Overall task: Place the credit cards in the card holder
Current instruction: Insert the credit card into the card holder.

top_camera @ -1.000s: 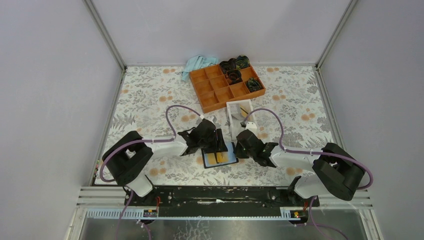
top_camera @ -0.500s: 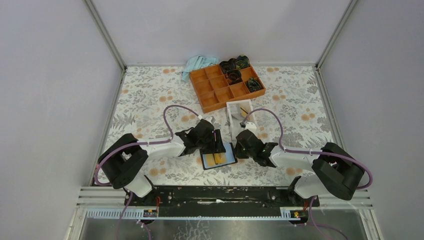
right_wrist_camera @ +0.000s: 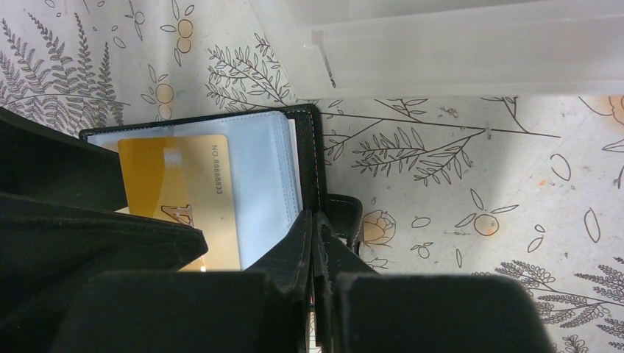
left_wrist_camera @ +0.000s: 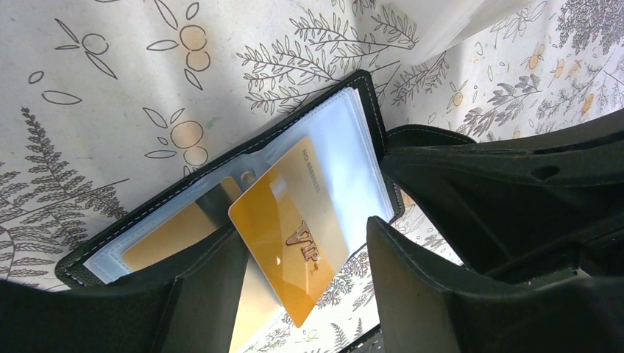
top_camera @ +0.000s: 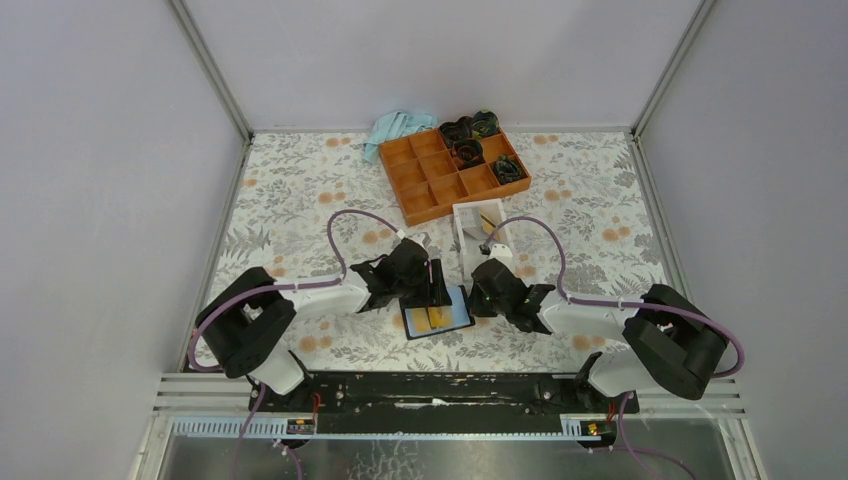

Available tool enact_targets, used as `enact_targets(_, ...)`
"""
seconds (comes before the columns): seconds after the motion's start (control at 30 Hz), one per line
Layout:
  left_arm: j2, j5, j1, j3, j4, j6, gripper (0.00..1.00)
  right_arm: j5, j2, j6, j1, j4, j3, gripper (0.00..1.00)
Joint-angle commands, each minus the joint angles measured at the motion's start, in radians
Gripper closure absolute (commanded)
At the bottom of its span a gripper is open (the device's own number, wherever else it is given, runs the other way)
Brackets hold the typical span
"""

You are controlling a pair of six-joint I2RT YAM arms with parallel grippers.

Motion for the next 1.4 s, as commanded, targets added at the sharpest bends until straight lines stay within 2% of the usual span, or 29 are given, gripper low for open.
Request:
enact_targets(0.0,-0.006,-0.003,0.001,-0.009,-0.135,0.04,0.33,0.009,0.036,-0.02,0.002,-0.069,-0.002,1.0)
enact_targets(0.43,-0.021,-0.024,0.002,0.017,-0.207,0.064,0.3,0.003,0.039,-0.022,0.002,-0.066,0.003,1.0)
enact_targets(1.13,-0.116,-0.049,0.002,-0.002,-0.174,0.021,0.3,-0.002,0.042,-0.024,0.002,-0.056,-0.002,1.0)
enact_targets(1.27,-0.124,-0.051,0.001,-0.016,-0.172,0.015,0.34,-0.003,0.042,-0.021,0.002,-0.052,-0.003,1.0)
enact_targets(1.37,-0.128,-0.052,0.002,-0.025,-0.168,0.013,0.49,-0.003,0.041,-0.02,0.001,-0.051,-0.007,1.0)
